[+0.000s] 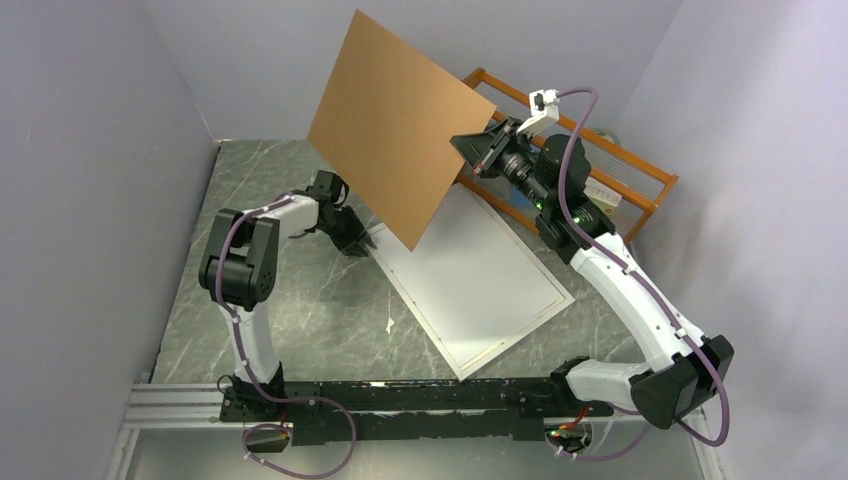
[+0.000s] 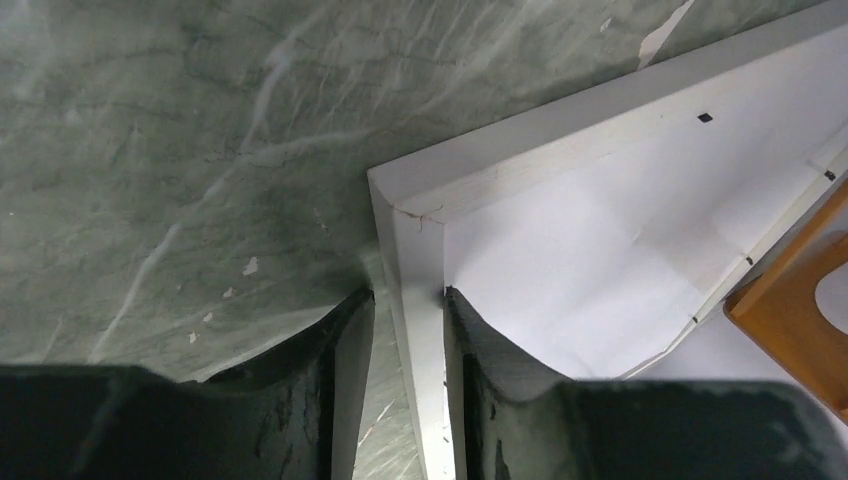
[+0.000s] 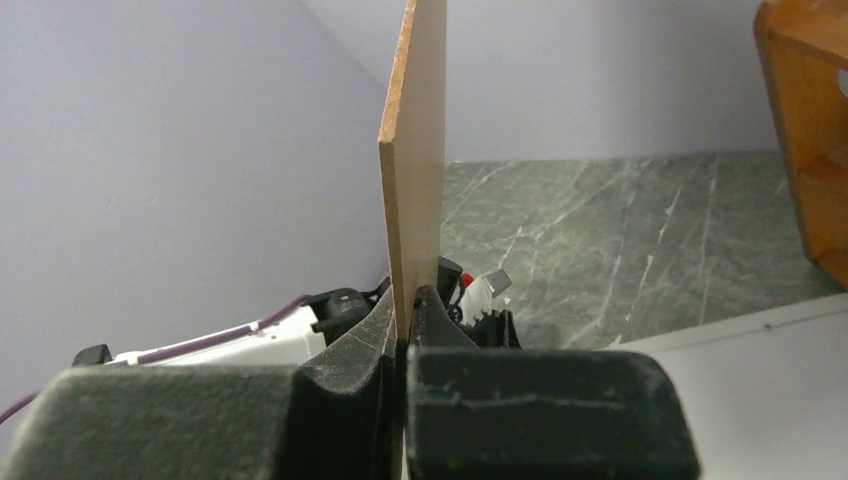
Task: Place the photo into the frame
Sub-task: Move the photo frame to the center of the board.
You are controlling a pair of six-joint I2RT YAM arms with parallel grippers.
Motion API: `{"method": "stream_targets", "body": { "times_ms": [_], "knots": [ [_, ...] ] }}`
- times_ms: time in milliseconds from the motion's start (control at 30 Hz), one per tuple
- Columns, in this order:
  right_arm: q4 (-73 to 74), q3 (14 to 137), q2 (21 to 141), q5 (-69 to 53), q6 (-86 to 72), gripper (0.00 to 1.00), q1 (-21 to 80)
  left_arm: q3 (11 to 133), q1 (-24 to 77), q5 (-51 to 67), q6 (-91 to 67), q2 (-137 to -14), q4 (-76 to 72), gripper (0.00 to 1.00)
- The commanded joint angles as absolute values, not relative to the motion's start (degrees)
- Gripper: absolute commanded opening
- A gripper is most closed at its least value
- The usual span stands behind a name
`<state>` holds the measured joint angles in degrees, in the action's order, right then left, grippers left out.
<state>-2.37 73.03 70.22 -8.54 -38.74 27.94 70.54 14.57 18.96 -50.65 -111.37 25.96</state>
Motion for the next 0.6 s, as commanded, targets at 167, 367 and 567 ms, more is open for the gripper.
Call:
{"method": "stream_targets", "body": {
  "times_ms": [167,367,567],
  "knots": [
    [-6.52,73.77,66.79,-6.07,-38.81,0.00,27.86,76.53,15.29,10.77,-45.41,-117.97,37.02,0.33],
    [-5.20,75.03,67.26,-6.15,-39.23,0.00,27.86,78.17,13.45,11.12,-37.82,-118.45,37.05,0.23],
    [-5.26,76.18,68.49,-8.11,-40.74,0.00,27.86,77.20,6.87,17.07,-30.09,-117.77,33.98,0.20]
  ]
}}
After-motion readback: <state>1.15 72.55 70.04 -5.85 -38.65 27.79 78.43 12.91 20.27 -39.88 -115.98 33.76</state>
